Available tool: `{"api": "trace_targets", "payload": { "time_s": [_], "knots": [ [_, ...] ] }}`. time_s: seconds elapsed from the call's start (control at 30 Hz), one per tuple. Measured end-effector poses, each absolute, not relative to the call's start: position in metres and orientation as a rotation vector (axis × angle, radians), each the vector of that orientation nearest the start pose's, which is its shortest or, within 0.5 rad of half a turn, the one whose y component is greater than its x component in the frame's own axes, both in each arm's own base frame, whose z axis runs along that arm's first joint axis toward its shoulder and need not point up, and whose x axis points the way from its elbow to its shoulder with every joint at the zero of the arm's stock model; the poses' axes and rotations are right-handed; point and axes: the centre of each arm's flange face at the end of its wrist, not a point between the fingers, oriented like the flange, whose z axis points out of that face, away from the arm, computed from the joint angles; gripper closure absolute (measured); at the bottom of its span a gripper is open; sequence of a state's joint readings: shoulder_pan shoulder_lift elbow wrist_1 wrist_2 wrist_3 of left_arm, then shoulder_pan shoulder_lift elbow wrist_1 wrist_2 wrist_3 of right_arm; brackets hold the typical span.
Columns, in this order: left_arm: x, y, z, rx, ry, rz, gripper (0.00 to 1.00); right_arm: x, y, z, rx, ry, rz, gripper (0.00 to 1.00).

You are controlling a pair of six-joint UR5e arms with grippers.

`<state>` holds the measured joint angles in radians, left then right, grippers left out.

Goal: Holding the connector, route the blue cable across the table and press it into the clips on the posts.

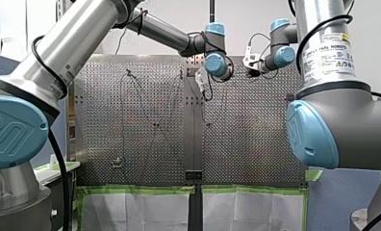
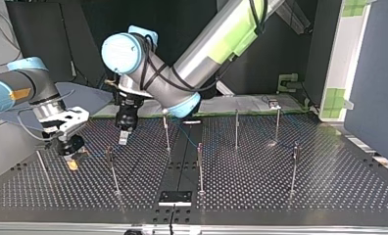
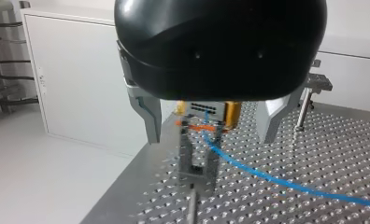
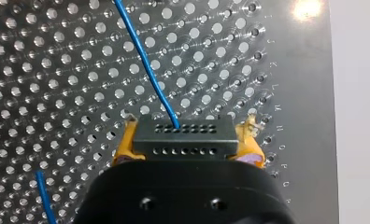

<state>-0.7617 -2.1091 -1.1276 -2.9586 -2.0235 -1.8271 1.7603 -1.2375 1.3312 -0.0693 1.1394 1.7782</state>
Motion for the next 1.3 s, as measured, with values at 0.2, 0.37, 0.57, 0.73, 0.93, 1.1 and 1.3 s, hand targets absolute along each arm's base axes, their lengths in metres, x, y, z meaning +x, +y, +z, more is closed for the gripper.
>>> {"api": "trace_targets", "payload": {
  "time_s": [0.2, 0.37, 0.57, 0.73, 0.93, 1.1, 1.3],
  "knots": [
    [0.438, -0.535, 0.413, -0.014, 1.483, -0.439, 0.0, 0.288, -0.573, 0.425, 1.625, -1.073, 1.778, 1.0],
    [0.427, -0.524, 0.425, -0.051, 1.447, -0.422, 0.0, 0.291, -0.572, 0.425, 1.628, -1.071, 1.78, 1.0],
    [0.414, -0.515, 0.437, -0.107, 1.41, -0.457, 0.0, 0.293, -0.571, 0.425, 1.631, -1.068, 1.782, 1.0],
    [0.406, -0.503, 0.447, -0.174, 1.374, -0.49, 0.0, 0.294, -0.57, 0.425, 1.634, -1.065, 1.783, 1.0],
    [0.405, -0.498, 0.426, -0.245, 1.373, -0.495, 0.0, 0.295, -0.57, 0.425, 1.635, -1.064, 1.783, 1.0],
    [0.408, -0.5, 0.384, -0.276, 1.403, -0.464, 0.0, 0.296, -0.57, 0.425, 1.636, -1.064, 1.783, 1.0],
    [0.409, -0.5, 0.337, -0.277, 1.435, -0.431, 0.0, 0.295, -0.57, 0.425, 1.636, -1.066, 1.782, 1.0]
  ]
}}
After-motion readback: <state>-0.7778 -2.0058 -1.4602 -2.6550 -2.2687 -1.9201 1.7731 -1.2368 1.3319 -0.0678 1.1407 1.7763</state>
